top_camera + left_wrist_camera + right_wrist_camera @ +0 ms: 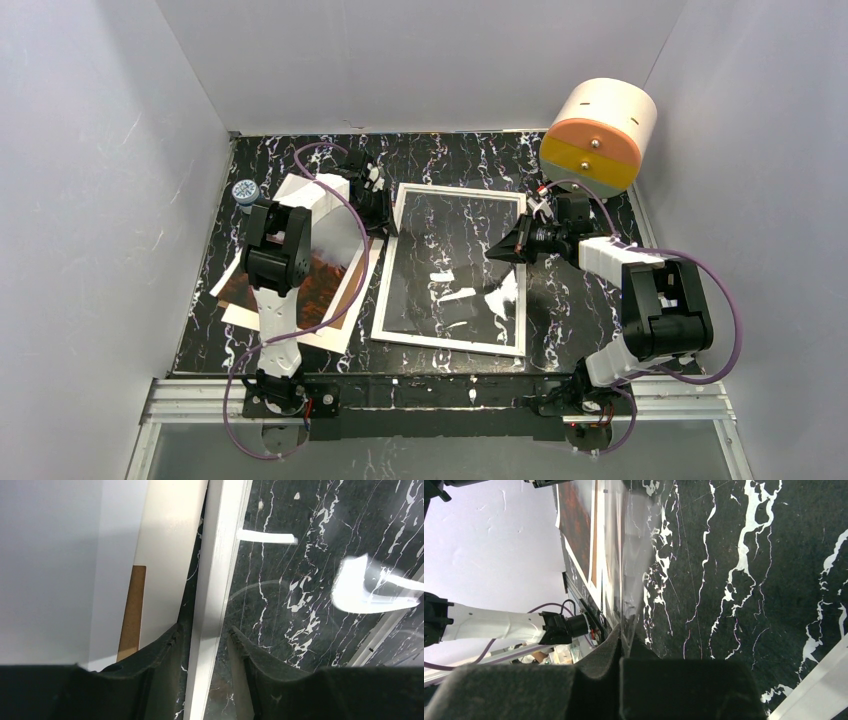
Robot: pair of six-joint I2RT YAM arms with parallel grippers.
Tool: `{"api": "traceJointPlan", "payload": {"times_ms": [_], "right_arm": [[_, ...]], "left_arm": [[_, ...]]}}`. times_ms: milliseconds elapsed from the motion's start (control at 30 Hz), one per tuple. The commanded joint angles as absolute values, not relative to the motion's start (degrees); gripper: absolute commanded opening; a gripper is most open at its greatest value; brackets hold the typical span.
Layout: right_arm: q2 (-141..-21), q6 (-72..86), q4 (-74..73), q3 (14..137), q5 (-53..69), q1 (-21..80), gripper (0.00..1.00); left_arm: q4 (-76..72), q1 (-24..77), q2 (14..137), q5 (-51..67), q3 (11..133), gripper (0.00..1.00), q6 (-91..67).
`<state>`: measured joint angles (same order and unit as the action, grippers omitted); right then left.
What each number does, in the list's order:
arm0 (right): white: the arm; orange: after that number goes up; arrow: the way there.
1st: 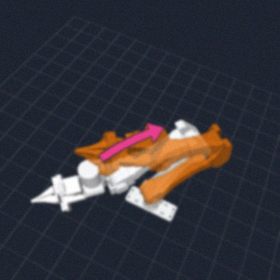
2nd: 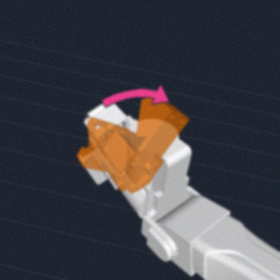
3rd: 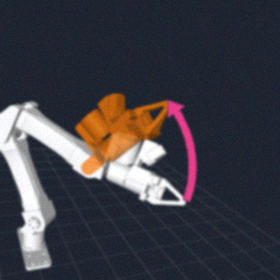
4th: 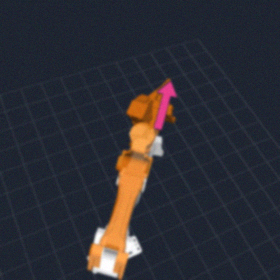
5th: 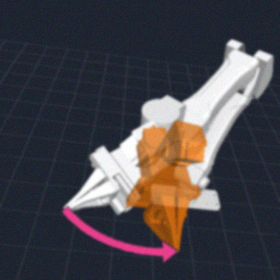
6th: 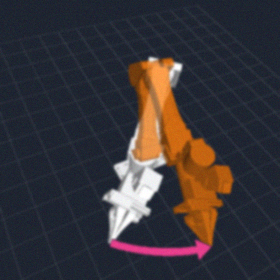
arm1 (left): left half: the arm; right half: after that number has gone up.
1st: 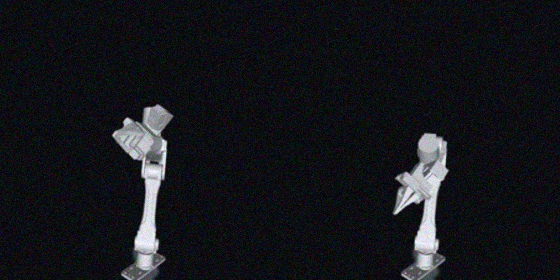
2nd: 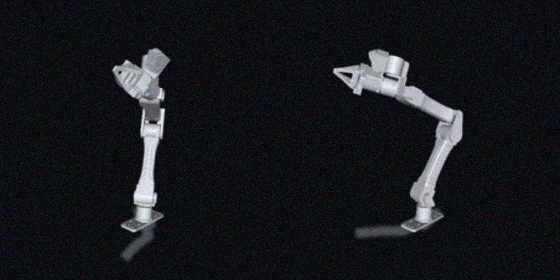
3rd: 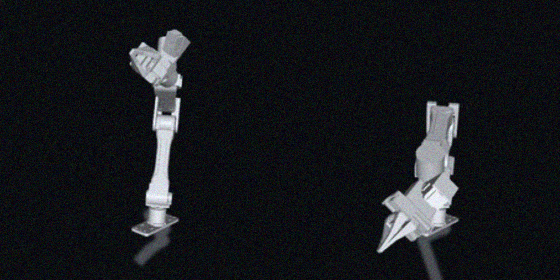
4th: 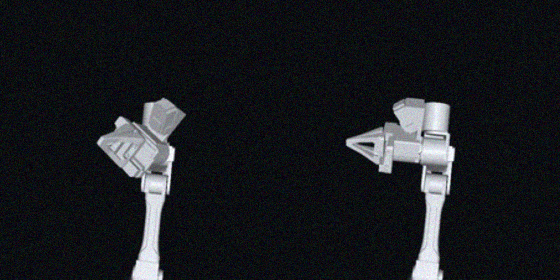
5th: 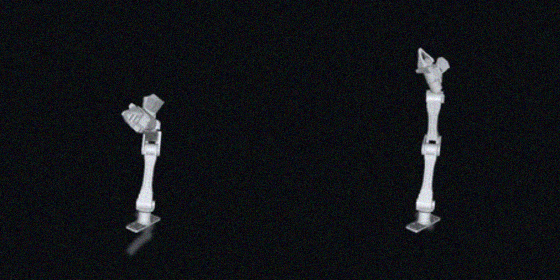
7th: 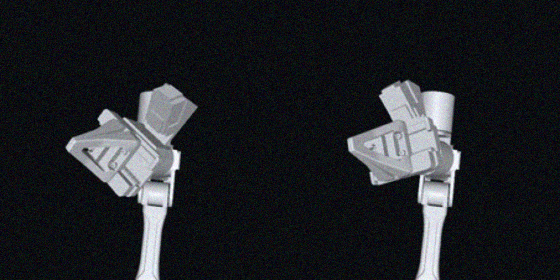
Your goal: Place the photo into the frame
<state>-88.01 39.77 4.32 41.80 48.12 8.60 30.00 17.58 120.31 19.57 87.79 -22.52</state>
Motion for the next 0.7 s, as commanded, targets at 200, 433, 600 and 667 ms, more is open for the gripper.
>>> {"api": "traceJointPlan", "payload": {"times_ms": [200, 433, 600, 667], "right_arm": [[-88.8, 36.0, 2.9, 44.8, 49.1, 8.0, 0.01], [-89.5, 36.3, 4.0, 44.0, 49.7, 8.0, 0.01], [-90.5, 37.0, 5.5, 43.3, 50.6, 8.0, 0.01], [-91.1, 37.4, 6.0, 43.0, 50.7, 8.0, 0.01]], "left_arm": [[31.5, 18.0, 121.3, 20.1, 86.5, 0.38, -21.4], [31.6, 18.0, 121.6, 20.1, 86.7, 0.35, -21.5], [31.6, 17.9, 121.6, 20.0, 86.7, 0.30, -21.7], [31.6, 17.9, 121.6, 20.0, 86.7, 0.29, -21.7]]}}
